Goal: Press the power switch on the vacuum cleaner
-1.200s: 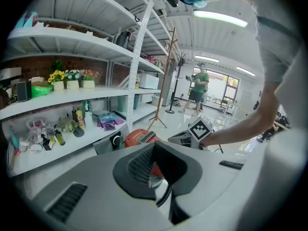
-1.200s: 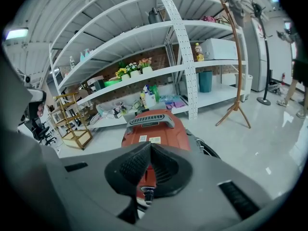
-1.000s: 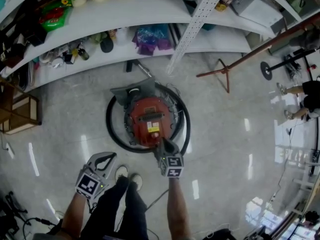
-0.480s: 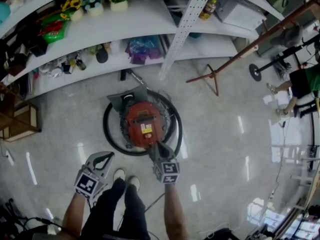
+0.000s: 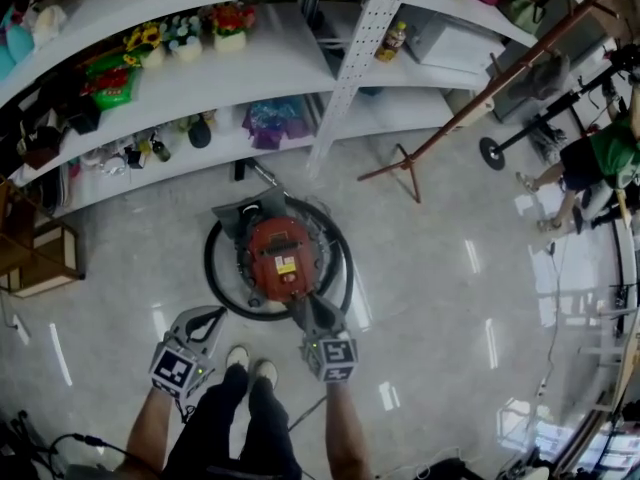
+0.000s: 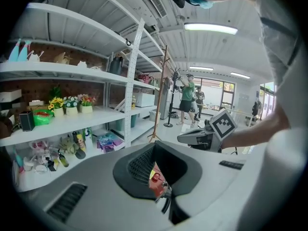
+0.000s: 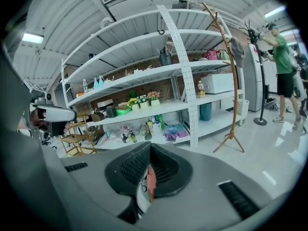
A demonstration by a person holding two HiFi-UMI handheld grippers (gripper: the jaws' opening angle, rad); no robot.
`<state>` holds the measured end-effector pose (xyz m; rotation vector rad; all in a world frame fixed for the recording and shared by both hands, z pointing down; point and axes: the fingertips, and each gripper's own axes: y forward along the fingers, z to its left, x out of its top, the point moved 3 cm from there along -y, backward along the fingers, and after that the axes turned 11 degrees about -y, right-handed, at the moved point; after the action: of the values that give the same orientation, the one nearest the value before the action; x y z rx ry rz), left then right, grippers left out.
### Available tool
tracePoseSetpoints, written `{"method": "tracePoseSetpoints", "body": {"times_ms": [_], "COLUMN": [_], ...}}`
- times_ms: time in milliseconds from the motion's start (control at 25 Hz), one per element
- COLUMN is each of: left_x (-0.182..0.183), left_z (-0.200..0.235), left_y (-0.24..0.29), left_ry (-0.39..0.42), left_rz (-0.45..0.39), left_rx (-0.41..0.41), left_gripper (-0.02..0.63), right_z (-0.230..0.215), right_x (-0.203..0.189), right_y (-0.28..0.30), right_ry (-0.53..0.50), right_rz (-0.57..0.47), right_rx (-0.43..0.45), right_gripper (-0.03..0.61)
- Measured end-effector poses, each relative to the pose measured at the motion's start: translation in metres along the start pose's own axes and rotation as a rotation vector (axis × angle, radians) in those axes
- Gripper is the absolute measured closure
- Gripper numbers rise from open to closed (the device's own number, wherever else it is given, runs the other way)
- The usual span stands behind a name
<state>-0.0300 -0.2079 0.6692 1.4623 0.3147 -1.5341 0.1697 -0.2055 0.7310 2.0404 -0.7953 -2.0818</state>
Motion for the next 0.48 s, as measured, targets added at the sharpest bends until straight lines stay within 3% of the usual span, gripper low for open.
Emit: {"method": "tracePoseSetpoints", "body": {"times_ms": [320, 480], "left_x": [0.046, 0.076], "left_z": [-0.02, -0.027], "left_y": [-0.021, -0.032], "left_ry": [0.041, 0.014], "left_rz": [-0.025, -0.061], "left_rx": [-0.029, -0.03], "left_gripper": [0.621, 0.621], "right_z": [0.017, 0.028], "right_x": [0.052, 0.075], "right_y": [-0.046, -0.063], "right_ry": [-0.001, 0.002], "right_rz": [-0.073, -0.067], "right_rx": [-0.016, -0.02], "right_gripper": [0.568, 0.568]}}
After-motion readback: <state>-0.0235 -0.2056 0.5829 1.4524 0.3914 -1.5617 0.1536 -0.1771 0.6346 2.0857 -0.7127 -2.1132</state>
